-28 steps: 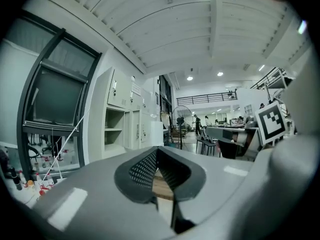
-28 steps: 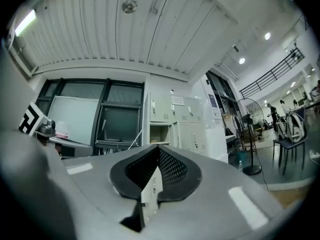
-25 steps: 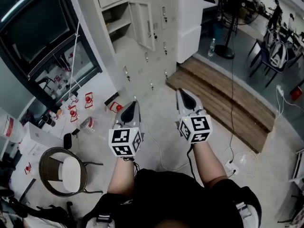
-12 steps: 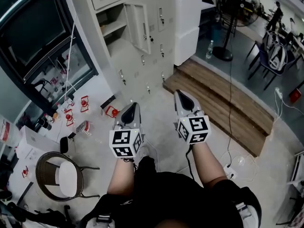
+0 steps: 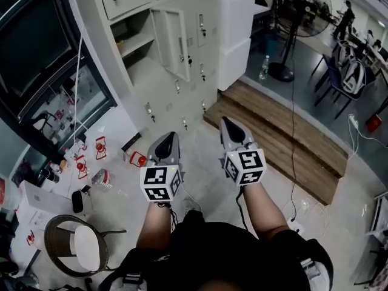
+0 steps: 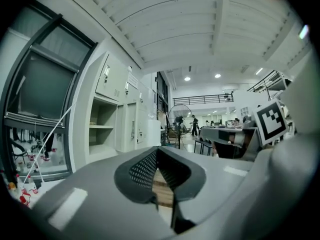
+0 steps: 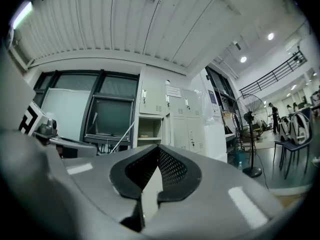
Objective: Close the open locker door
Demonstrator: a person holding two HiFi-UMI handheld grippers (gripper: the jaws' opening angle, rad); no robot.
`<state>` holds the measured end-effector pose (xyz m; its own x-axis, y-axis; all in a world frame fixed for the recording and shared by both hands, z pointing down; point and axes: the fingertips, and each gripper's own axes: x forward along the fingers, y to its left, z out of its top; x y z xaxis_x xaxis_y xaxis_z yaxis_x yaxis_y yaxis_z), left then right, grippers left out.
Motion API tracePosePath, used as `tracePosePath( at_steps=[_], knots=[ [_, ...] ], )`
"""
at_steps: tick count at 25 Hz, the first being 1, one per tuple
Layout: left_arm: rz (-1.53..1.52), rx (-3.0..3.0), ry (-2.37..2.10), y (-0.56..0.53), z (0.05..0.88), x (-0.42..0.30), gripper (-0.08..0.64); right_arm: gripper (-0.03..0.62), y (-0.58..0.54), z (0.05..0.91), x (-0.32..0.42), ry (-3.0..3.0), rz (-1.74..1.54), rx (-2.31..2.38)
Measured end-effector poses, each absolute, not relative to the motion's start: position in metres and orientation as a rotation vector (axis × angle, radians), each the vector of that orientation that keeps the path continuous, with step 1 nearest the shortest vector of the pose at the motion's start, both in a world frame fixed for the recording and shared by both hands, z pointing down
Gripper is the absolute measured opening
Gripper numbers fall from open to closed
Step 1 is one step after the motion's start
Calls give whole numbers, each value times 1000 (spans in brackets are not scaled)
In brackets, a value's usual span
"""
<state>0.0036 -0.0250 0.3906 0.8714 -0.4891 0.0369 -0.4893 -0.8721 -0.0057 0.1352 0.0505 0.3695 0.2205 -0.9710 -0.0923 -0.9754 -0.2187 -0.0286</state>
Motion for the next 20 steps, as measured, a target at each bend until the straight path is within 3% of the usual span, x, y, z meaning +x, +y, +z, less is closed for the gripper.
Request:
tracePosePath(
  at_steps=[20],
  knots=[
    [75, 3030, -767, -245, 373, 59, 1, 11, -165, 346, 212, 1820, 83, -2456]
  ],
)
